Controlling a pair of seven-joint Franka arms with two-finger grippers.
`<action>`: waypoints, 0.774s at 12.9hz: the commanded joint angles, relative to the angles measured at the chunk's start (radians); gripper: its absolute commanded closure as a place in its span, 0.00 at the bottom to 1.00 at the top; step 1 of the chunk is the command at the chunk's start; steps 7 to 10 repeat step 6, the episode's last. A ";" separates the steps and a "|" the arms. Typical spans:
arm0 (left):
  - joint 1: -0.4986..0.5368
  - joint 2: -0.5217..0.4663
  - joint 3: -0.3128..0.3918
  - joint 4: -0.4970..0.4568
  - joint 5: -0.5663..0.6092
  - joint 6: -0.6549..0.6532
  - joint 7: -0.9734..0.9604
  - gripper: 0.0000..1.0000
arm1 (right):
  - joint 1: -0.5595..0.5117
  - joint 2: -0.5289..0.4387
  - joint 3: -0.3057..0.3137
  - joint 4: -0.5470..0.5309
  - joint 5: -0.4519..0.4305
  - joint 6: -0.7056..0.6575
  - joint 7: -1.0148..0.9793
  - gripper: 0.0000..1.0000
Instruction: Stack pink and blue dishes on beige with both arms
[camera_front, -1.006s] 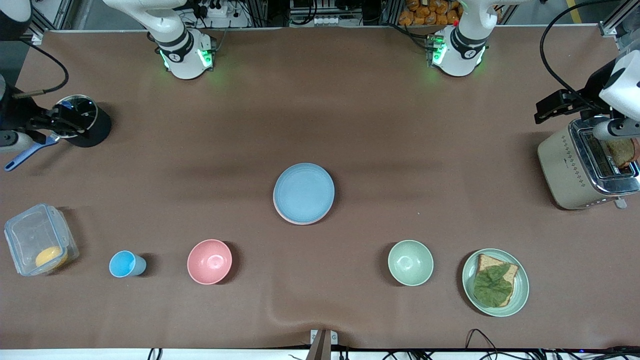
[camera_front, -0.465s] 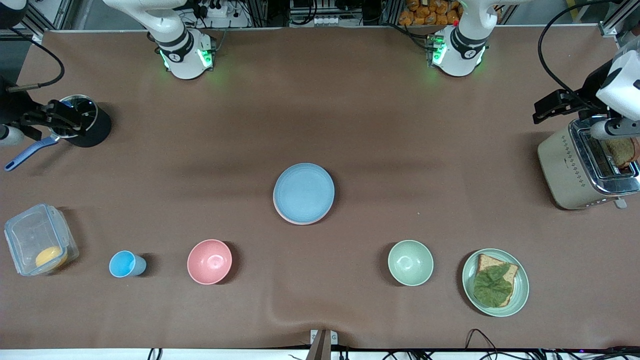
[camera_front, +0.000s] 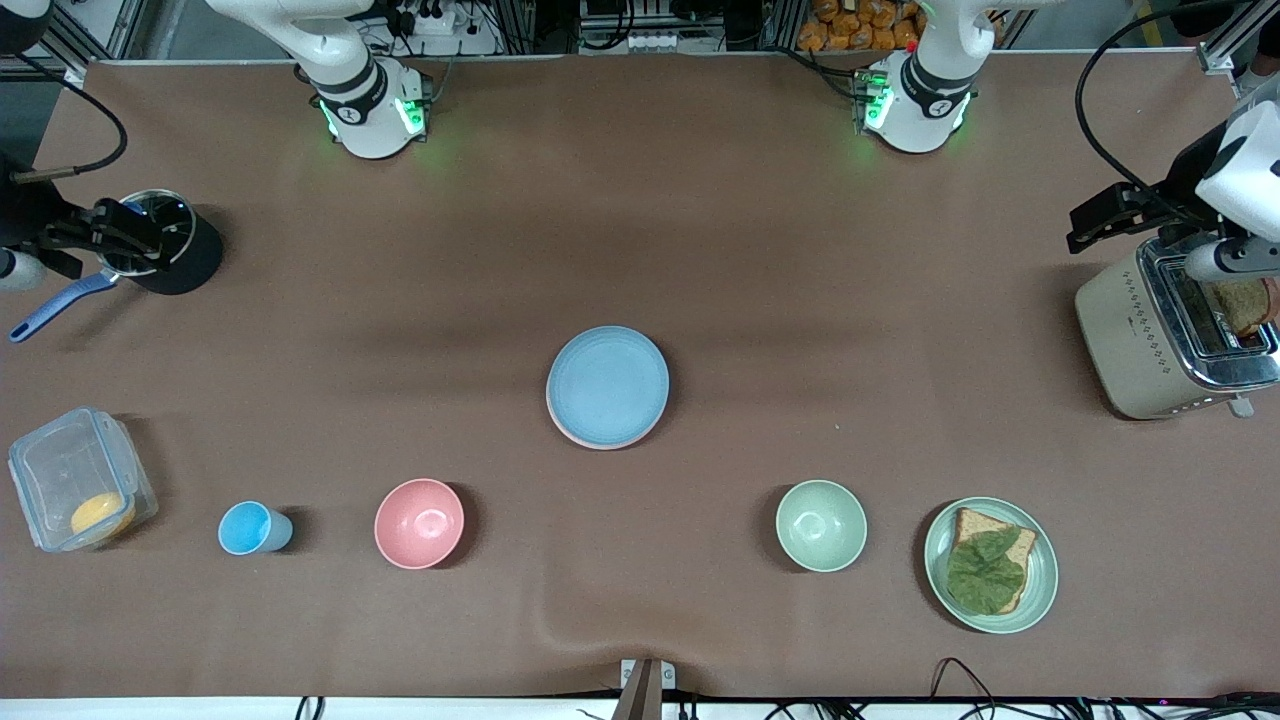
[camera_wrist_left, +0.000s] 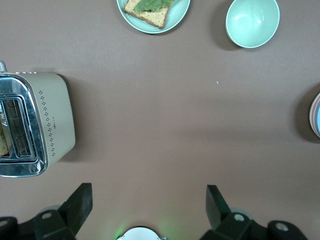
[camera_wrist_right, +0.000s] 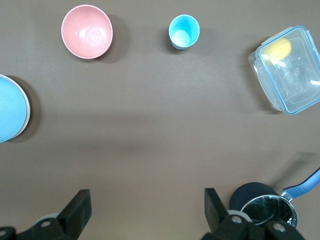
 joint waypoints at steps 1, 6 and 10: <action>-0.004 -0.013 0.007 -0.016 -0.006 0.012 0.002 0.00 | -0.022 -0.013 0.020 0.003 -0.011 -0.015 0.015 0.00; -0.007 -0.007 0.006 -0.016 0.000 0.012 -0.003 0.00 | -0.022 -0.013 0.020 0.003 -0.011 -0.015 0.015 0.00; -0.007 -0.007 0.006 -0.016 0.000 0.012 -0.003 0.00 | -0.022 -0.013 0.020 0.003 -0.011 -0.015 0.015 0.00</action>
